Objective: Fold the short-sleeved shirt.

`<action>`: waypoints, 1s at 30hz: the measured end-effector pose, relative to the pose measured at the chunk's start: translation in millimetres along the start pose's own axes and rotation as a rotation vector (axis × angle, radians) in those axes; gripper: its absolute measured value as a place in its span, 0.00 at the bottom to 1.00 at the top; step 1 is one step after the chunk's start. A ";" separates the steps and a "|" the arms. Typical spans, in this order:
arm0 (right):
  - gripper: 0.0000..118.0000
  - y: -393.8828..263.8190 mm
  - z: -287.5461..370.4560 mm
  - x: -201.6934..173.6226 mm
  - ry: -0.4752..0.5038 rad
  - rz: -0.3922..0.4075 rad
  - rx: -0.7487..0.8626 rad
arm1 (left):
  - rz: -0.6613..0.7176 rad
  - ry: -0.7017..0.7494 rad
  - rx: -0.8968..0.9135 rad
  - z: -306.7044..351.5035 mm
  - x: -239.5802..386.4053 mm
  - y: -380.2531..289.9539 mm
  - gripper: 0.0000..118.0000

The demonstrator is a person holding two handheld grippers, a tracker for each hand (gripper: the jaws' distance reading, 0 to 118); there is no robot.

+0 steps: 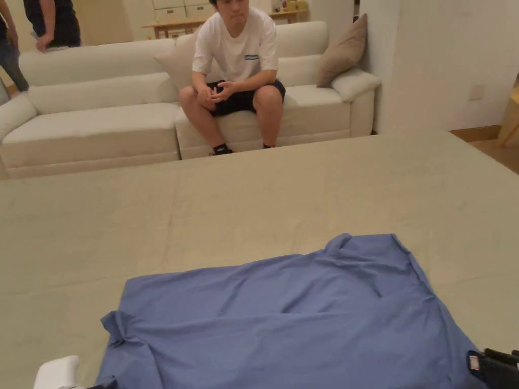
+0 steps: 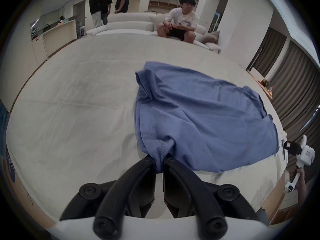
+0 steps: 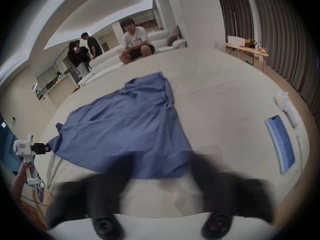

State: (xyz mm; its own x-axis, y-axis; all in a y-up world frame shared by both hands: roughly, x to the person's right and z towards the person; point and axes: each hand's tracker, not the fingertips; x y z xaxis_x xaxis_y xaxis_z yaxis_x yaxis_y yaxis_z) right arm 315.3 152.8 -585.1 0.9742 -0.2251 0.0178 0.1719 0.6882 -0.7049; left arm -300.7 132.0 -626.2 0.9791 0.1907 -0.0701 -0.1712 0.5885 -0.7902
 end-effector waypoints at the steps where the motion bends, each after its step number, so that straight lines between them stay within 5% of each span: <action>1: 0.98 2.9 -11.9 4.3 0.012 -0.010 -0.026 | -0.002 -0.001 0.008 14.2 3.3 4.0 0.05; 6: 0.91 6.4 -45.5 29.1 -0.023 -0.009 -0.050 | 0.044 -0.035 0.074 30.4 -11.6 6.9 0.05; 7: 0.60 1.1 -51.6 29.8 -0.046 -0.021 -0.097 | 0.075 -0.056 0.087 33.0 -13.2 7.3 0.05; 8: 0.46 -1.6 -58.4 30.7 -0.051 -0.058 -0.171 | 0.102 -0.072 0.103 34.7 -13.7 7.0 0.05; 9: 0.44 -6.0 -64.2 30.9 -0.027 -0.103 -0.211 | 0.109 -0.075 0.100 31.2 -12.6 8.5 0.05; 11: 0.40 -17.0 -54.2 9.4 -0.097 -0.006 -0.078 | 0.106 -0.069 0.087 26.7 -10.4 6.4 0.05; 13: 0.08 -19.0 -58.6 1.8 -0.010 -0.049 -0.115 | 0.089 -0.054 0.077 22.1 -9.8 5.2 0.05; 15: 0.08 -17.4 -57.7 -4.3 -0.091 -0.005 -0.083 | 0.087 -0.045 0.067 20.1 -9.3 4.7 0.05; 20: 0.08 6.8 -23.8 -1.6 -0.036 -0.029 -0.033 | 0.098 -0.060 0.107 45.9 -17.3 10.7 0.05; 30: 0.08 18.3 98.6 0.0 0.043 0.049 -0.028 | 0.025 -0.045 0.120 144.6 -11.9 -30.6 0.05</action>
State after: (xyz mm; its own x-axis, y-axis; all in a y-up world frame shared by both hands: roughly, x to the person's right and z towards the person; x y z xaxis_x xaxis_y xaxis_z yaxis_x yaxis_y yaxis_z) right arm 332.9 233.4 -528.1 0.9740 -0.2216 -0.0469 0.1198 0.6797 -0.7237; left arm -322.9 225.4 -513.2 0.9690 0.2397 -0.0598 -0.2101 0.6721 -0.7100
